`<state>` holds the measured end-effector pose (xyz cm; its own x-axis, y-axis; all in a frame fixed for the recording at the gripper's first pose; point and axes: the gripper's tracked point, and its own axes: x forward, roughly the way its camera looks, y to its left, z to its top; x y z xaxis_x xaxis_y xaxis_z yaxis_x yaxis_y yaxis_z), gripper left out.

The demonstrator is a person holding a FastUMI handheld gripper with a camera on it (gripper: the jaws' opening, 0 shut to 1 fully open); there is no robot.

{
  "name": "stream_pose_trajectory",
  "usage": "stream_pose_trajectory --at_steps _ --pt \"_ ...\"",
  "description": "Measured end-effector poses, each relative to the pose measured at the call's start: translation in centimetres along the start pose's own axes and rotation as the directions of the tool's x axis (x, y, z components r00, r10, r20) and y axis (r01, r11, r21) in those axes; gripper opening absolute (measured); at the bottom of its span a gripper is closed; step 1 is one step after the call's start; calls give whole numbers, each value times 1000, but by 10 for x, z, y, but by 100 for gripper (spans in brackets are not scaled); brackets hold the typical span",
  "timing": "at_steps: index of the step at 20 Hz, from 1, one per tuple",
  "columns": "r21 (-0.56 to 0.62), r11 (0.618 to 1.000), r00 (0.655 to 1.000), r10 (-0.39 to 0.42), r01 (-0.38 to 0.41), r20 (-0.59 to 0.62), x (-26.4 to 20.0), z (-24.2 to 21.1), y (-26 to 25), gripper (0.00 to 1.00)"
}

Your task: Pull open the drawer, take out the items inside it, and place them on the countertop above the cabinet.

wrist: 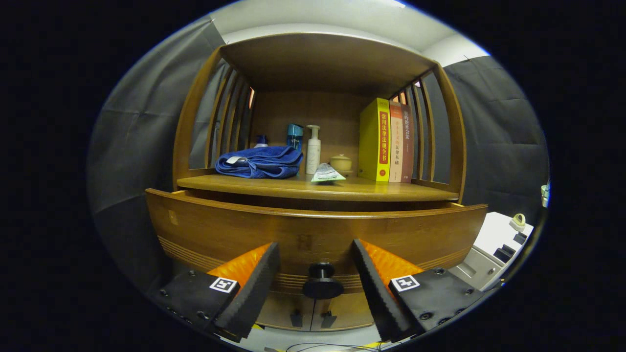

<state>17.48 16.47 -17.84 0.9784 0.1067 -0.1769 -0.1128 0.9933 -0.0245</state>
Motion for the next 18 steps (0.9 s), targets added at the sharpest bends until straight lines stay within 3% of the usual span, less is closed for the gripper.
stream_pose_trajectory --at_steps 13,18 --pt "-23 1000 1000 -2 2 -1 50 2 1 99" --pt "87 996 1000 -7 7 -9 32 11 -3 97"
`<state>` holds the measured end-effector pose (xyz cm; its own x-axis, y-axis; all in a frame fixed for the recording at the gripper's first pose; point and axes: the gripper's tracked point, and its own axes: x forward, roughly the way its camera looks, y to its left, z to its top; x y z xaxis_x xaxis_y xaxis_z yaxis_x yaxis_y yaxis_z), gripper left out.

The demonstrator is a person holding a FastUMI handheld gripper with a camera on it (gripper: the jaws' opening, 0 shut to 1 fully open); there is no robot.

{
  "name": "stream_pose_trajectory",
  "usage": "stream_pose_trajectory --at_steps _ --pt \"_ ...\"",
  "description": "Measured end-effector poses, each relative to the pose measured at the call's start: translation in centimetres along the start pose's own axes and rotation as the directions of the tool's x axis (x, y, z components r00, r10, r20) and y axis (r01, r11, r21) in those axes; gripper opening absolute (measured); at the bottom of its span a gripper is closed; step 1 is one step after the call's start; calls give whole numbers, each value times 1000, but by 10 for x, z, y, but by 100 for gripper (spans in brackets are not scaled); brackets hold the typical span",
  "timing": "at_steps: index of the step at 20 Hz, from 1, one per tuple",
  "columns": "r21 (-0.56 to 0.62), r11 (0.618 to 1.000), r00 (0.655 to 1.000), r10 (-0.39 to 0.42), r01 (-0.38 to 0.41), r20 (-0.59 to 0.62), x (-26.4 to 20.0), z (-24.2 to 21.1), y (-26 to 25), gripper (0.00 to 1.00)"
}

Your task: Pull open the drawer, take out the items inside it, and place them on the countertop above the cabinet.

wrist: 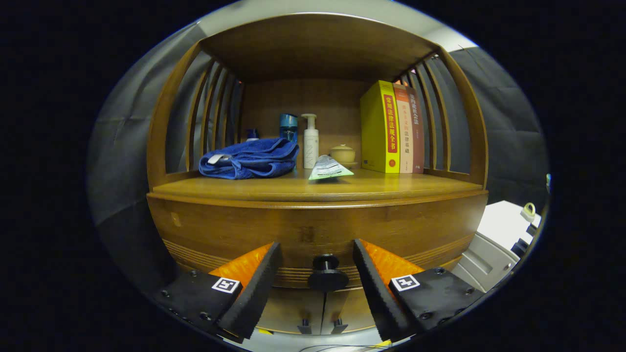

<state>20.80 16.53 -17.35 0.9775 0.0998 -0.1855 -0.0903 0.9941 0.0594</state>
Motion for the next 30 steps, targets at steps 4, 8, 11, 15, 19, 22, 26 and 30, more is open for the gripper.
stream_pose_trajectory --at_steps 4,8,11,15,19,22,26,30 --pt "-28 1000 998 -8 9 57 -40 35 -16 97" --pt "-71 997 997 16 -10 82 -83 62 -19 97" --pt "-66 998 995 22 -16 100 -120 78 -16 96" --pt "37 999 979 -27 19 204 -169 105 -27 97" --pt "95 995 976 -58 38 209 -202 128 -59 96" --pt "133 990 975 -63 35 212 -218 144 -77 96" --pt "114 991 968 -101 76 230 -221 149 -94 98" --pt "130 990 971 -85 57 225 -222 147 -89 98"
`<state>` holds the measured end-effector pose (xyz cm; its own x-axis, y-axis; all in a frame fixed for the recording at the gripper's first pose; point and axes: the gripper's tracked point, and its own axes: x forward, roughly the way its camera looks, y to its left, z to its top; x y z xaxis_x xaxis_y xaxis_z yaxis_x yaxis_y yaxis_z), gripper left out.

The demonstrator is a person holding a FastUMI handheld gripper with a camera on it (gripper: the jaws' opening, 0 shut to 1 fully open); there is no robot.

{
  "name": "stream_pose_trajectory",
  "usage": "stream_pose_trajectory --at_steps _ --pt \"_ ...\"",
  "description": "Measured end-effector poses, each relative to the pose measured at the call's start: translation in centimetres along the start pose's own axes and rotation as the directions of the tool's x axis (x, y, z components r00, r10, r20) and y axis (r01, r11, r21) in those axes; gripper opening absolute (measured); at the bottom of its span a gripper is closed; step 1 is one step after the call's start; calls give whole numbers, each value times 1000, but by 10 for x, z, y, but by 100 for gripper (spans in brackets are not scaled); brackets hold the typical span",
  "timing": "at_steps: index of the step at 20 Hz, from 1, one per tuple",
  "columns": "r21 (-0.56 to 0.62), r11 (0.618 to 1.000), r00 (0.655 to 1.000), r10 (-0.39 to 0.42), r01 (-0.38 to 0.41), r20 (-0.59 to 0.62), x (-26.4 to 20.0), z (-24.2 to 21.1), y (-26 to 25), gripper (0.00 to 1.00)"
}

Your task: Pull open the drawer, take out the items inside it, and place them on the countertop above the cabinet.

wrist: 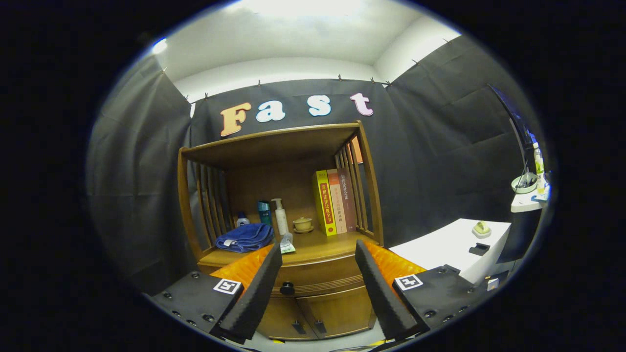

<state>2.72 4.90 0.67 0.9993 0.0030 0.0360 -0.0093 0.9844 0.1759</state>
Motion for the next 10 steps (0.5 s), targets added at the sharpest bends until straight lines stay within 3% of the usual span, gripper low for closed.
stream_pose_trajectory --at_steps 10 --pt "-17 1000 1000 18 -18 2 4 -6 10 98"
